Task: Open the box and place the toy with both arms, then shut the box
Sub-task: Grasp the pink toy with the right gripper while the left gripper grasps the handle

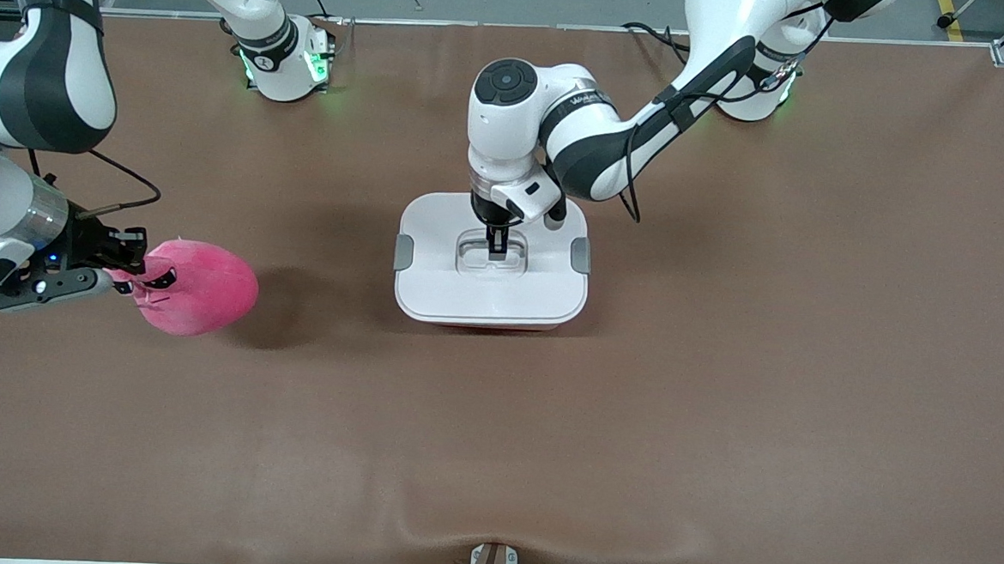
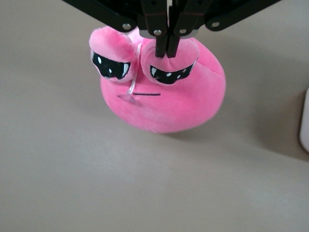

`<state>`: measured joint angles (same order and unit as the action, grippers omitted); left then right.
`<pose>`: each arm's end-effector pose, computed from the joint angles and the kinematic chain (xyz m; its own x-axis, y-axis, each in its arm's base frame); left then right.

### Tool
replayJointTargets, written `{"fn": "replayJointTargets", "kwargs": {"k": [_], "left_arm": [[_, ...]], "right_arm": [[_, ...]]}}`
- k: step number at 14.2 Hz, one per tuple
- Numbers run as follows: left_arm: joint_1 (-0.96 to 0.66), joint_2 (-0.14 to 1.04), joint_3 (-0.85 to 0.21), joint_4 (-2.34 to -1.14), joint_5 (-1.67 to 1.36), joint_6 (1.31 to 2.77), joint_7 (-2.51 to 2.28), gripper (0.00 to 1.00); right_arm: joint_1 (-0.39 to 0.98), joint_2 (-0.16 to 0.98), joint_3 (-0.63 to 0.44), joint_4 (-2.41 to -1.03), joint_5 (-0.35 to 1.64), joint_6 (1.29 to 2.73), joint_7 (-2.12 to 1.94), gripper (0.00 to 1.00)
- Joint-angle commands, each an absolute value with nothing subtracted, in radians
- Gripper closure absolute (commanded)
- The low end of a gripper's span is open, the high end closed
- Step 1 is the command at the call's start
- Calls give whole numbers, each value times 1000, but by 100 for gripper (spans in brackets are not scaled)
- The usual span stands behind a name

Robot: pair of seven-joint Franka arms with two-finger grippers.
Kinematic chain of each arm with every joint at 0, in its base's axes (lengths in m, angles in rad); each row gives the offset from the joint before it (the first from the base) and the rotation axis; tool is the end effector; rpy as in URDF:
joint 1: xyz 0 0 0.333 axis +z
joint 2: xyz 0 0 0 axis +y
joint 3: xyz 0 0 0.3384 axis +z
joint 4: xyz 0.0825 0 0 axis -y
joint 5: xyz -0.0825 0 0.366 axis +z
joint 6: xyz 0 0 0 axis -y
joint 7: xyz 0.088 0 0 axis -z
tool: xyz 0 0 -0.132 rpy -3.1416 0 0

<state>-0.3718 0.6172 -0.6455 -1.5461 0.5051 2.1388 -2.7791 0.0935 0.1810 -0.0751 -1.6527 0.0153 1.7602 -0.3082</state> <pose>0.4570 -0.5345 0.3560 -0.0449 0.9968 -0.0664 0.9905 0.0531 0.1271 0.5947 0.0156 0.4977 0.9455 0.3183 -0.0691 0.3174 -0.9480 -0.0233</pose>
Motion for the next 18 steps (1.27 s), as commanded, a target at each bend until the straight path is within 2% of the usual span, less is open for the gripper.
{"fn": "replayJointTargets", "kwargs": {"k": [1, 5, 11, 15, 18], "left_arm": [[-394, 635, -644, -1525, 563, 2143, -2973, 100], [-393, 624, -644, -1525, 574, 2143, -2964, 100], [-380, 580, -660, -1526, 580, 2115, -2928, 100], [-362, 549, -689, -1525, 559, 2062, -2890, 100], [-307, 494, -689, -1526, 451, 2046, -2783, 100]], "right_arm": [[124, 175, -81, -1617, 25, 1726, -336, 100], [149, 170, -80, -1614, 25, 1727, -359, 100], [163, 111, -83, -1586, 11, 1695, -655, 100], [182, 97, -78, -1543, 9, 1577, -738, 100], [242, 39, -63, -1539, 14, 1554, -742, 100]]}}
